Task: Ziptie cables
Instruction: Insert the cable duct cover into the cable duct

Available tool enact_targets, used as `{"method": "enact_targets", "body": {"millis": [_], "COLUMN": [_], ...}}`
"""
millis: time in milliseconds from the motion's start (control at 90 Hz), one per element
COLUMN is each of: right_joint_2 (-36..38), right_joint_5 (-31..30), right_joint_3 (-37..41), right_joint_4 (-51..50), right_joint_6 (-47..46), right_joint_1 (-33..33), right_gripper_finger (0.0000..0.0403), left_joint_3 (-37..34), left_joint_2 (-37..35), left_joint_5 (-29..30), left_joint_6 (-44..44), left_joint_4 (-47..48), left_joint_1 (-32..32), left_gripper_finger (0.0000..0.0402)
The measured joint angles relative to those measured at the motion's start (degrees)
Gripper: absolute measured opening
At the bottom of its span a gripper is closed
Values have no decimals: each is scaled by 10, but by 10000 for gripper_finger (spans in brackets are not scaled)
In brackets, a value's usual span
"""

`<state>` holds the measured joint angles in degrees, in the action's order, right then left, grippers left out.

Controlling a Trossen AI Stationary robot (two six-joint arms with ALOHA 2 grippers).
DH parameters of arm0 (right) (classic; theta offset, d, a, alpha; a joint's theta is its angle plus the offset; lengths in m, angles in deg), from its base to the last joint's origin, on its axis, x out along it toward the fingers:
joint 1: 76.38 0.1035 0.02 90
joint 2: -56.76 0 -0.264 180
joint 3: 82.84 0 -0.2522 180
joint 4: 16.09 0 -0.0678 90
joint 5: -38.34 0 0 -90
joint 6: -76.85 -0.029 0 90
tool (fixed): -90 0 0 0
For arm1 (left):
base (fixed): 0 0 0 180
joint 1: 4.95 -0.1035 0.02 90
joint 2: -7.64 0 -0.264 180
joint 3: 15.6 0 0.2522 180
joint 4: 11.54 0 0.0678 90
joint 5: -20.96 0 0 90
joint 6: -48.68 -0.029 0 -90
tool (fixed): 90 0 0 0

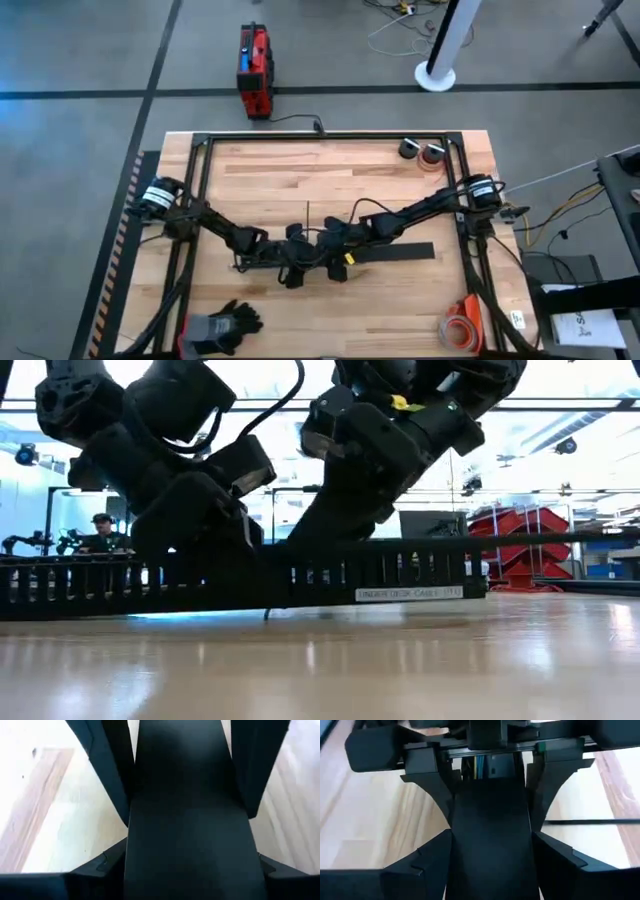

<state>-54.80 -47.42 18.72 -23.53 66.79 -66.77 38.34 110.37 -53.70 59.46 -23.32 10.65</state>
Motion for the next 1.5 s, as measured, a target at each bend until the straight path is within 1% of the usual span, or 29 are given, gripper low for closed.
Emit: {"method": "enact_targets", "body": {"millis": [122,233,389,522,644,789,900,1022,1133,1256,1333,1500], "right_joint_2": [-13,-16,-16,-14,-14,-13,-12,-11,-11,-11,-10,-10], "right_joint_5": [-7,-14,-13,-2,15,20,28,38,46,49,53,51], "right_joint_3": [-25,-26,-16,-10,-9,-9,-8,-7,-6,-6,-5,-5], "right_joint_4": [-44,-38,-40,-48,-49,-54,-67,-69,-61,-64,-68,-68], "right_joint_6": [11,21,11,14,21,21,23,24,24,25,31,31], "right_joint_1": [0,-1,-9,-11,-12,-13,-13,-13,-14,-14,-14,-14], "right_gripper_finger": [217,217,220,217,217,219,217,217,217,220,217,217], "left_joint_3": [15,23,24,15,-1,-15,-17,-17,-18,-16,-17,-19], "left_joint_2": [-2,-26,-76,-103,-104,-78,-59,-54,-60,-76,-95,-116], "left_joint_5": [-5,-10,-2,2,3,3,-8,-11,-11,-19,-32,-25], "left_joint_6": [-20,-26,21,50,70,107,119,124,122,110,117,152], "left_joint_4": [34,97,192,255,246,227,204,198,195,213,233,284], "left_joint_1": [0,0,7,31,48,56,62,66,66,68,71,83], "left_gripper_finger": [233,245,254,249,239,228,220,219,232,257,275,304]}}
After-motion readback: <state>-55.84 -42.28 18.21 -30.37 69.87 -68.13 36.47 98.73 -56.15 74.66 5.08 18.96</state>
